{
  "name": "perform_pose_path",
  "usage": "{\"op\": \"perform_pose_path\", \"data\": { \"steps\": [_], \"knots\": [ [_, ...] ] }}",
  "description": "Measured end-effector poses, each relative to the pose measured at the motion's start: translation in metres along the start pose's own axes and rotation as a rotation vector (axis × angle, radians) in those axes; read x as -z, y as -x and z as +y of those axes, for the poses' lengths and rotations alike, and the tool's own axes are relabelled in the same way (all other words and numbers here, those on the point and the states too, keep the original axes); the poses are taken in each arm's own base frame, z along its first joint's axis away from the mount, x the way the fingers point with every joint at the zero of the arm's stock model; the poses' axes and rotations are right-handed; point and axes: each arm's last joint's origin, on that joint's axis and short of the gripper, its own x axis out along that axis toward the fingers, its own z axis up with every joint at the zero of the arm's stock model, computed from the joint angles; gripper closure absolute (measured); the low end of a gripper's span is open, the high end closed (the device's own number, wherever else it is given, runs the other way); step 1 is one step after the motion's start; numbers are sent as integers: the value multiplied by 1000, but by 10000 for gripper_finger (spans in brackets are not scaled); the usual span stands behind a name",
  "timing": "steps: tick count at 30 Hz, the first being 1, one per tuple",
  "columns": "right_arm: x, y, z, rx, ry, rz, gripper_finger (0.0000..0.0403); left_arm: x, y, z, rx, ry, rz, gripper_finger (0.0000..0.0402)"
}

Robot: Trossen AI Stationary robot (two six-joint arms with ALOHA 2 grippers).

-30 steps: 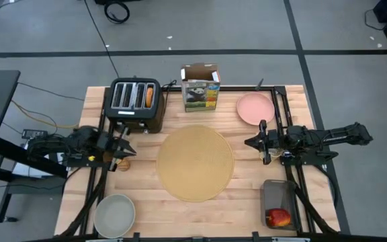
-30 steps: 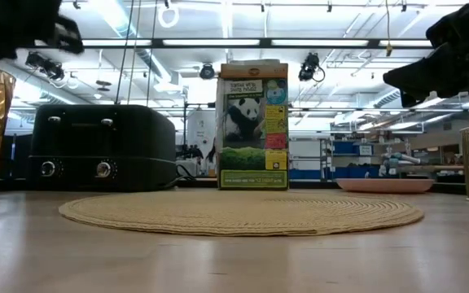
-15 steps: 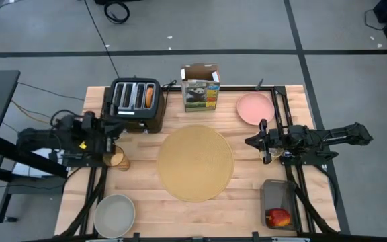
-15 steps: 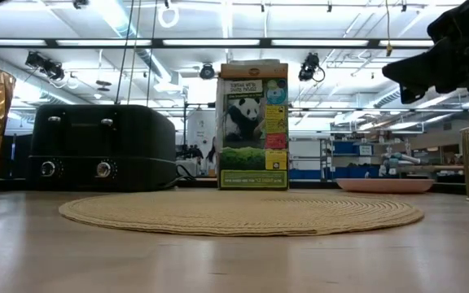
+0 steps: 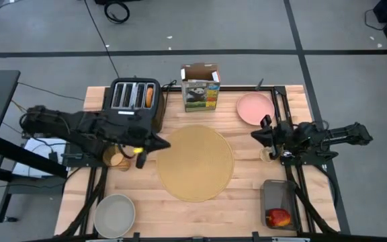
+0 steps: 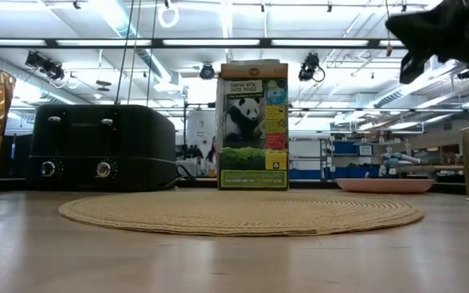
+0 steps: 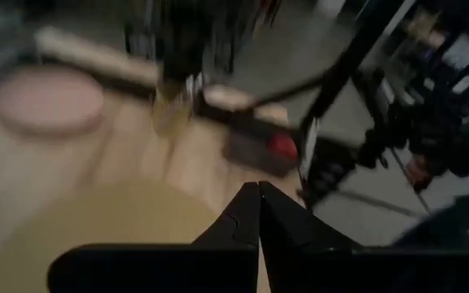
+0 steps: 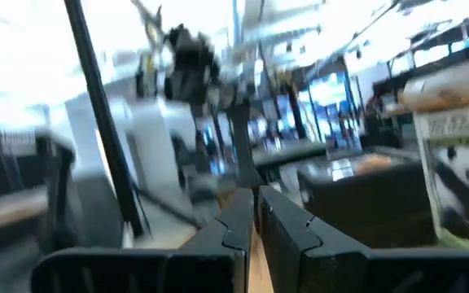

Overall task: Arrange a breakfast setting
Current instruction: Put the gray bowl on the placemat

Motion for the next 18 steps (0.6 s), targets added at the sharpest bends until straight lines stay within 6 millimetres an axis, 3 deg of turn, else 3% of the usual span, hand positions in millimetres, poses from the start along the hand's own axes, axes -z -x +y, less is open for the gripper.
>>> {"op": "perform_pose_path", "data": {
  "steps": [4,8,12,18],
  "knots": [
    [-6,0,-1,63,-134,-73,368,-15,0,-19,-19,142,95,395],
    [-12,-3,2,44,-290,-27,369,-11,-2,-39,-9,332,188,395],
    [-19,-10,9,-15,-351,127,376,12,-1,-58,-41,564,335,395],
    [-40,-27,22,-66,-376,219,378,57,1,-88,-198,735,566,393]
  ]
}}
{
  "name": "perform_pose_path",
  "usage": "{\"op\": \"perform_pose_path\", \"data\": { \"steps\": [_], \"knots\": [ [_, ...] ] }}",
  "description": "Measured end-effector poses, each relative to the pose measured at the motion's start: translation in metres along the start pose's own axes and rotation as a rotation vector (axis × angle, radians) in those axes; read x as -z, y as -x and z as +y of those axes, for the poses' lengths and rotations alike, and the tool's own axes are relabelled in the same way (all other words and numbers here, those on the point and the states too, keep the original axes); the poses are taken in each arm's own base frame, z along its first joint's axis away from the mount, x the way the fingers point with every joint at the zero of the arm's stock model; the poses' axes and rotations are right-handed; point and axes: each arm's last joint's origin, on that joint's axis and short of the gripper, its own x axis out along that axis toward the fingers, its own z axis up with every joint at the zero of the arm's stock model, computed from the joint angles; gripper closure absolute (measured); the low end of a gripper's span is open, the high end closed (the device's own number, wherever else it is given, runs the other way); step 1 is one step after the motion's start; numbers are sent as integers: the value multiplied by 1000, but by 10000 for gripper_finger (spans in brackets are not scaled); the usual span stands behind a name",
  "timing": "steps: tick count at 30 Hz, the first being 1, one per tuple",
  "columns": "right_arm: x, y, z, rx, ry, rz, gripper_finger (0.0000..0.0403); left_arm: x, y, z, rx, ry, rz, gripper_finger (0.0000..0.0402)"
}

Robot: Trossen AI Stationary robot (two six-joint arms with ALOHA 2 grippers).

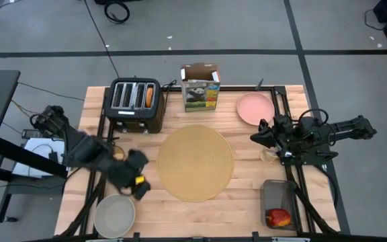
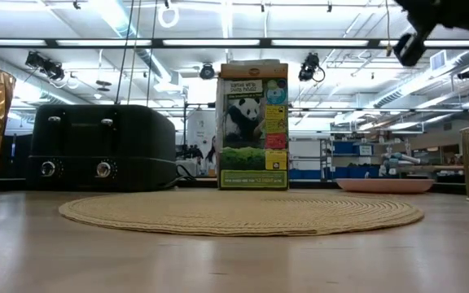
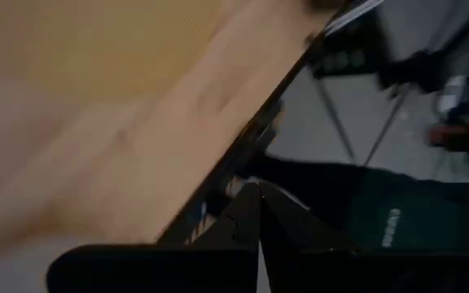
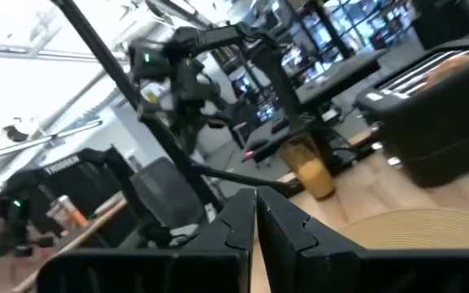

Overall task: Arrange a breakfast setting
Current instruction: Put the gray bowl on the placemat

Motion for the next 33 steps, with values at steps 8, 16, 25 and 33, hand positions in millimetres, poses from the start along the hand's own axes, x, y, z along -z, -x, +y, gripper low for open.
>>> {"op": "perform_pose_path", "data": {
  "steps": [8,16,25,33],
  "knots": [
    [-8,-24,6,93,-15,35,335,56,-42,-3,-143,207,87,347],
    [-9,-56,24,60,164,235,239,101,-78,5,-292,337,93,230],
    [1,-84,30,85,326,412,195,124,-130,28,-630,368,141,178],
    [11,-89,31,79,341,460,196,126,-160,35,-698,395,130,200]
  ]
}}
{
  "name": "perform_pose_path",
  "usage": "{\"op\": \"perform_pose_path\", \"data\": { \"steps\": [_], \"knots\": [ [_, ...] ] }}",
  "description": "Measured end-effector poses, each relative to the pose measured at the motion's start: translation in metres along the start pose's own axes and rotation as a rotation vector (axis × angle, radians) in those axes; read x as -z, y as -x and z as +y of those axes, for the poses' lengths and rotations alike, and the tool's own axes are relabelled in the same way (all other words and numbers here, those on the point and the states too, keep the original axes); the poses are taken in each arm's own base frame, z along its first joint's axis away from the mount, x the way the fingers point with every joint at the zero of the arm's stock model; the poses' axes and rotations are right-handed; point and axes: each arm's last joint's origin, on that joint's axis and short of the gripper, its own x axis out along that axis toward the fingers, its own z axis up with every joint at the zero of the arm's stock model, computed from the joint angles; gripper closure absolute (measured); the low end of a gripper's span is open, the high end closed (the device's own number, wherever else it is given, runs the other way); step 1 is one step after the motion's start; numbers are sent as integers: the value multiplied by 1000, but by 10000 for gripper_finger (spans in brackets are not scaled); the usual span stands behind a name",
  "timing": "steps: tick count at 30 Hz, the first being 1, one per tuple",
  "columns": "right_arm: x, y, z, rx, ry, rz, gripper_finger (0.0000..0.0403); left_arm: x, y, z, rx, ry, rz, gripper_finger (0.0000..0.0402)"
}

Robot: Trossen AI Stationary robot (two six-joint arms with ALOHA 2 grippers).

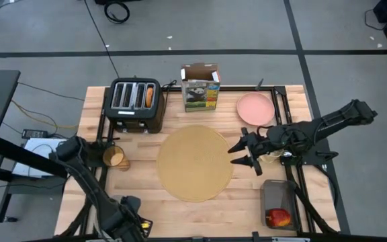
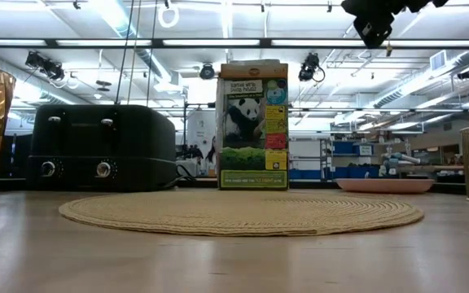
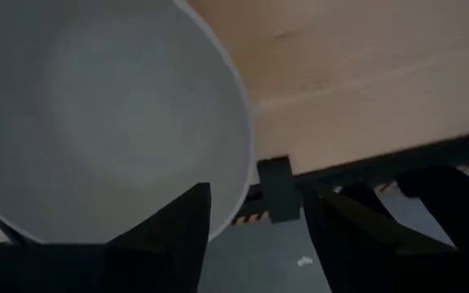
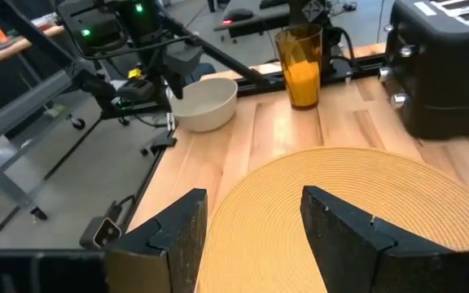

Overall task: Arrange a breakfast setting
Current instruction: Put the gray bowl on the placemat

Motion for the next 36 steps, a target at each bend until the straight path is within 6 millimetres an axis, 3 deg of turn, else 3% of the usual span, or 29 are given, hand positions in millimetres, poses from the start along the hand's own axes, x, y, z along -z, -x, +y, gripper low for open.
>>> {"op": "perform_pose_path", "data": {
  "steps": [7,11,14,20,23,26,30,34,36],
  "knots": [
    [1,-1,1,-6,11,8,197,-16,-41,-2,-44,38,63,203],
    [1,-1,2,-13,12,10,197,-23,-47,-2,-51,50,61,217],
    [1,-1,3,-22,19,11,200,-25,-47,-3,-54,45,66,255],
    [-2,6,5,-40,56,-16,211,-27,-47,-5,-64,48,88,375],
    [-6,14,6,-45,51,-38,211,-25,-44,-6,-64,53,118,385],
    [-19,26,8,-30,81,-16,210,-18,-32,-13,-39,39,184,378],
    [-43,42,14,-14,166,43,208,-14,4,-30,49,7,190,388],
    [-59,54,17,-7,251,65,208,-27,39,-41,114,-116,81,389],
    [-62,57,17,-5,292,75,208,-35,52,-49,178,-283,2,389]
  ]
}}
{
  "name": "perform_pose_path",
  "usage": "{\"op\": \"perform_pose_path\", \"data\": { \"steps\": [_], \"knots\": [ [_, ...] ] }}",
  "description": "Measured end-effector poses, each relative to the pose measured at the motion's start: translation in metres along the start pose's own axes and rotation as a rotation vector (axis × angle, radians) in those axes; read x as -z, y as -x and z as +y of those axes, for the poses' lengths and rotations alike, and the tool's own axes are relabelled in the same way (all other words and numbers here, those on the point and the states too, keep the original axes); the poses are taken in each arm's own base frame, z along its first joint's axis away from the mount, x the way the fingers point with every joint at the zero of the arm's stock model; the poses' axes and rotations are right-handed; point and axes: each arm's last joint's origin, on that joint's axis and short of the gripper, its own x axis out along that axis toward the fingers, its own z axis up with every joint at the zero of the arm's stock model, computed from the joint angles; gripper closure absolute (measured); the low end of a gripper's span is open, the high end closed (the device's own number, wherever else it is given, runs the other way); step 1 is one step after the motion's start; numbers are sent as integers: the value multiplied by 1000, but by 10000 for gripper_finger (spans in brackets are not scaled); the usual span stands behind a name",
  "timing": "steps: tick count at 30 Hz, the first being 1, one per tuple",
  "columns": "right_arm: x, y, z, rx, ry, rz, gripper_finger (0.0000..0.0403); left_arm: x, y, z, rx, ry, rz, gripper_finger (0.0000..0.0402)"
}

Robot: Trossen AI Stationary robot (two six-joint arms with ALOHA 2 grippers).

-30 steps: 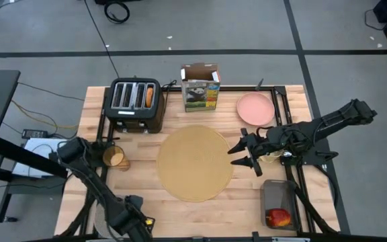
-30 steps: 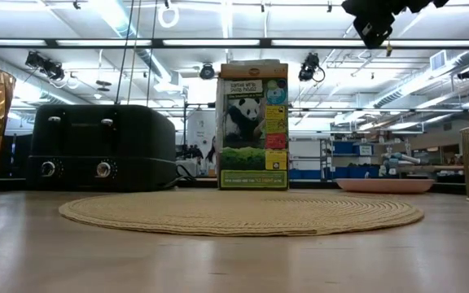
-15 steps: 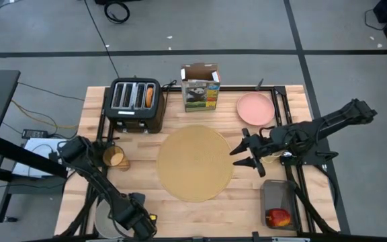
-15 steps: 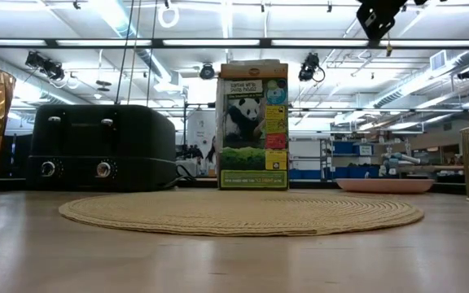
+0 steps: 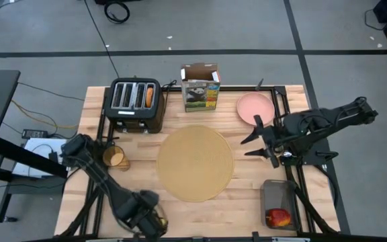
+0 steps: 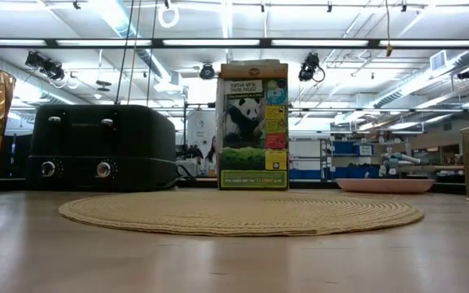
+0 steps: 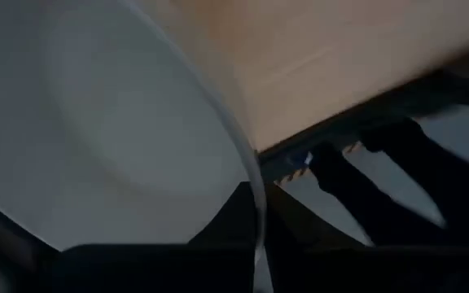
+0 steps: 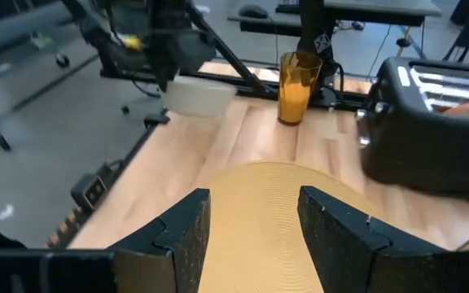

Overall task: Arrange a breakfast setting
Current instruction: Put the gray bowl on the placemat

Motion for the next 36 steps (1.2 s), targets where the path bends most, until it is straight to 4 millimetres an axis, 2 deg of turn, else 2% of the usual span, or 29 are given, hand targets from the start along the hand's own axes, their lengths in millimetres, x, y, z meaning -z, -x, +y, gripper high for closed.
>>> {"op": "perform_pose_path", "data": {
  "steps": [3,8,13,18,22,27,32,36],
  "knots": [
    [-3,4,0,-1,53,18,208,-15,14,-12,79,-307,-91,389],
    [-5,12,0,-7,46,109,208,-56,23,-21,90,-660,-148,389],
    [-6,17,6,-28,-11,274,208,-111,30,-25,95,-838,-231,389],
    [-1,14,13,23,-80,391,208,-160,38,-23,89,-983,-320,389],
    [7,6,17,104,-103,482,208,-189,28,-20,-11,-1149,-347,389],
    [12,-11,22,140,-98,561,208,-209,3,-17,-156,-1374,-282,389],
    [17,-29,28,154,-113,623,208,-210,-11,-14,-300,-1531,-226,389],
    [21,-42,31,161,-107,653,208,-210,-23,-15,-350,-1585,-195,389]
  ]
}}
